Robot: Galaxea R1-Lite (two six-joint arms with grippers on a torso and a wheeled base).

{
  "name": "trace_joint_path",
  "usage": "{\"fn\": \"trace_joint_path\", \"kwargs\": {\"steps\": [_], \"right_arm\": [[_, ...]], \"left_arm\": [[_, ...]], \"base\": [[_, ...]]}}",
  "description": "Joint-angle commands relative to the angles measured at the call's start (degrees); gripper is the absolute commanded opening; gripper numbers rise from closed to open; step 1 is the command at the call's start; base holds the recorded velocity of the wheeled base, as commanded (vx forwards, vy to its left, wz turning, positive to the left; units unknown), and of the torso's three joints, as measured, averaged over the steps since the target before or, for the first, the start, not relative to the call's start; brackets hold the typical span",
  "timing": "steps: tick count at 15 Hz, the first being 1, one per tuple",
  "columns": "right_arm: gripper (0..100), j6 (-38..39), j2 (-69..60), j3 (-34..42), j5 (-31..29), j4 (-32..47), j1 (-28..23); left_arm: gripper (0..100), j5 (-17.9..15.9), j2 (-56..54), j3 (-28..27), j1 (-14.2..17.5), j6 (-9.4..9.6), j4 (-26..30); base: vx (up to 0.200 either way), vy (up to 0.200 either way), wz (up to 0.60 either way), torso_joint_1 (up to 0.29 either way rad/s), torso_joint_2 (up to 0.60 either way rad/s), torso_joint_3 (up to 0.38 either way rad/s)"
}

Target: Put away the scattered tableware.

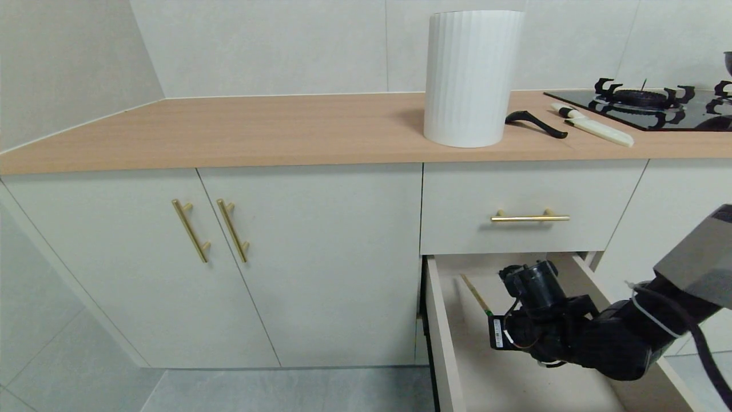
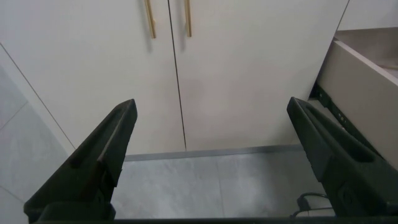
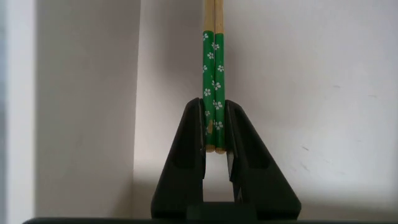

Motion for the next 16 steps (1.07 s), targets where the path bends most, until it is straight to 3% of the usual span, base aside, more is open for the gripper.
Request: {"fn": "trace_joint_path", "kwargs": {"steps": [1,16], "right_arm": [[0,0.33,4.86,-0.15,-0.37,-2.78,0.26],[0,-0.37,12.33,-1.21,-2.92,-2.70,2.45]], "left_arm": [[100,0.01,0.00,0.01,0.00,-0.01,-0.01],[100,0.01,0.00,0.01,0.00,-0.01,-0.01]], "base": [[0.000,0.000,0.00,0.000,0.00,0.000],[0.000,0.000,0.00,0.000,0.00,0.000]]}}
